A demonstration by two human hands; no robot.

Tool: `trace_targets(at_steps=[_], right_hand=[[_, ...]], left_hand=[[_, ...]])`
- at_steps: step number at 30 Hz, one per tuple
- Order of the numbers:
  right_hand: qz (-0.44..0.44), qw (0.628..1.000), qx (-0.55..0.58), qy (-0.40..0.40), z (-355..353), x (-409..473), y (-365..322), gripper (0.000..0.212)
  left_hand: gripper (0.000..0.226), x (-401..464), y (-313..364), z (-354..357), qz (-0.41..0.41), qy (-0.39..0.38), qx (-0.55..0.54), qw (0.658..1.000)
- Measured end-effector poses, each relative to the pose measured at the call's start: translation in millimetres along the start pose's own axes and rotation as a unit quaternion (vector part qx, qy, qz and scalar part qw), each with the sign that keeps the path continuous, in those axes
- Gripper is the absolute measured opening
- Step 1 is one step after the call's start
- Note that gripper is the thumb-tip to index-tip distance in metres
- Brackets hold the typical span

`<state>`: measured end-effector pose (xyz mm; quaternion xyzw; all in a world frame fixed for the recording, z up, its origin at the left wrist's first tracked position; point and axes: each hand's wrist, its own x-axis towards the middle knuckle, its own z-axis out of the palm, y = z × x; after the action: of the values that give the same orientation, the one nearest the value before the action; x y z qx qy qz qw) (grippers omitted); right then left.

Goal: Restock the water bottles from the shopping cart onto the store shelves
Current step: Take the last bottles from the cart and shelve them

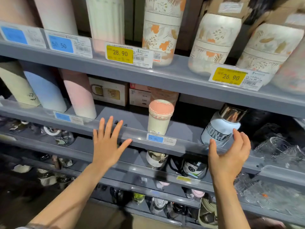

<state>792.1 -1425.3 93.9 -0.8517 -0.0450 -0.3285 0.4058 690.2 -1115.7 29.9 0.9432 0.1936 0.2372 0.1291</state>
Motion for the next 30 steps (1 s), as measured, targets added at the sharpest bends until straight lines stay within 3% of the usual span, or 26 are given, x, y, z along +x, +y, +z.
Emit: trace_targets(at_steps=[2, 7, 10, 14, 17, 21, 30], right_hand=[[-0.007, 1.0, 0.02, 0.002, 5, -13, -19, 0.06], [-0.037, 0.992, 0.084, -0.081, 43, -59, -87, 0.059], [-0.075, 0.987, 0.113, -0.088, 66, -75, -132, 0.059], [-0.049, 0.987, 0.138, -0.07, 86, -83, -167, 0.071], [0.036, 0.991, 0.126, -0.033, 94, -69, -163, 0.092], [0.091, 0.988, 0.097, -0.075, 101, -45, -152, 0.11], [0.095, 0.988, 0.081, -0.088, 114, -32, -134, 0.1]], left_hand=[[0.074, -2, -8, -11, 0.013, -0.014, -0.019, 1.0], [0.061, -11, -47, -50, 0.05, 0.0, -0.079, 0.996], [0.056, -14, -72, -78, 0.032, 0.038, -0.104, 0.993], [0.051, -9, -102, -107, -0.033, 0.104, -0.174, 0.979], [0.063, 5, -110, -117, -0.092, 0.128, -0.249, 0.956], [0.082, 42, -106, -114, -0.123, 0.139, -0.337, 0.923], [0.101, 80, -97, -83, -0.136, 0.155, -0.293, 0.934]])
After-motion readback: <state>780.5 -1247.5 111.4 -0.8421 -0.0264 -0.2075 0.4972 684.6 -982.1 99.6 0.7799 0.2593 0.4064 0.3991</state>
